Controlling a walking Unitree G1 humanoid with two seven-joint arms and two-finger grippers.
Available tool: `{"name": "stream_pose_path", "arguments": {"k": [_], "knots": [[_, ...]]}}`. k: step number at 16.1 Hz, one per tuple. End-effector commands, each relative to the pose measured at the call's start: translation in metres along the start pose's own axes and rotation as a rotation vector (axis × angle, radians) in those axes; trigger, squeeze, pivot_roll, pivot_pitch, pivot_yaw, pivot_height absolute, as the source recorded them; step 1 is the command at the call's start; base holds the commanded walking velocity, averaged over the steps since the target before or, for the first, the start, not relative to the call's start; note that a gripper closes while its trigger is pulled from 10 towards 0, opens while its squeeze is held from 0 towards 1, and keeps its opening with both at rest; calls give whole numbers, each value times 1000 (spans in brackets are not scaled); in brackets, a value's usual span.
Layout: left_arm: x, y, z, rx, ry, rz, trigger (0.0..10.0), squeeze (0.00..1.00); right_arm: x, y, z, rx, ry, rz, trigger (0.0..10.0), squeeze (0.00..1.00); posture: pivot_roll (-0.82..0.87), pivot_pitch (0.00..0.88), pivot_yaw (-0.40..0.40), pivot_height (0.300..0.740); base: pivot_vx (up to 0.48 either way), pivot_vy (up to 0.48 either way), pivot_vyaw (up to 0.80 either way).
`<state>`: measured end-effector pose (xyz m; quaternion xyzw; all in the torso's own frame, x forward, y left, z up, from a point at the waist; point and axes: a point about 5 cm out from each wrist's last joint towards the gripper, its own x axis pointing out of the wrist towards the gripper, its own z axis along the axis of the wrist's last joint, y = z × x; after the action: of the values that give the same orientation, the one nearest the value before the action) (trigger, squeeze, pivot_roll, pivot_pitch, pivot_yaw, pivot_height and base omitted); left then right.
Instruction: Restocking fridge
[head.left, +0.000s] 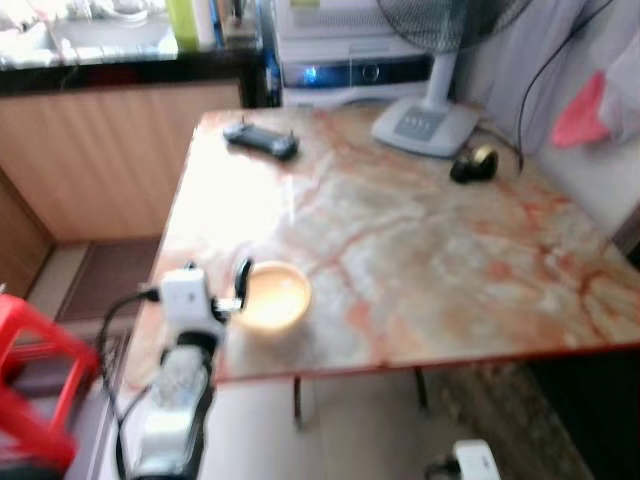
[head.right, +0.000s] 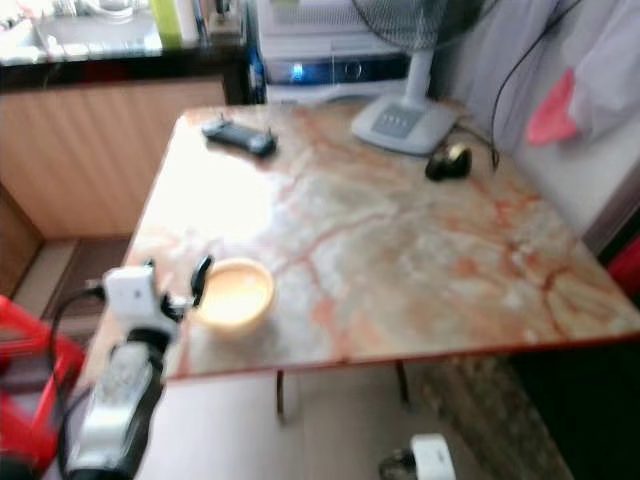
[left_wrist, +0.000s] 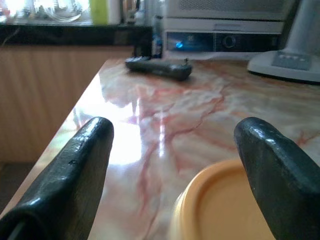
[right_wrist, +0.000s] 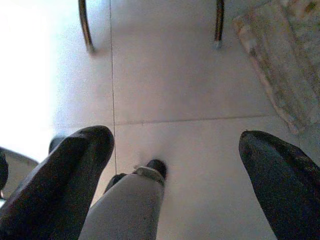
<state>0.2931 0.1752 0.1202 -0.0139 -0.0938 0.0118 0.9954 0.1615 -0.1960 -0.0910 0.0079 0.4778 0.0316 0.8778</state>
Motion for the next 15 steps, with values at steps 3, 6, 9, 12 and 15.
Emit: {"name": "stream_pose_path", "arguments": {"k": [3,6,9,12,15], "knots": [[1,-8,7,5,-29,-23,10000,0,-3,-5,-9,14,25,-16,10000,0,16,0,-7,740,0,0,0],[-1,-7,6,-21,-23,-10,10000,0,-3,-5,-9,15,24,-14,10000,0,19,0,-9,740,0,0,0],[-2,9,5,-162,3,93,10000,0,-3,-5,-8,14,24,-14,10000,0,22,0,-10,740,0,0,0],[6,20,3,-246,56,53,10000,1000,-3,-5,-8,11,25,-13,10000,0,21,0,-12,740,0,0,0],[10,30,-4,-182,113,53,10000,1000,-3,-7,-7,9,23,-18,10000,0,17,0,-20,740,0,0,0]]}}
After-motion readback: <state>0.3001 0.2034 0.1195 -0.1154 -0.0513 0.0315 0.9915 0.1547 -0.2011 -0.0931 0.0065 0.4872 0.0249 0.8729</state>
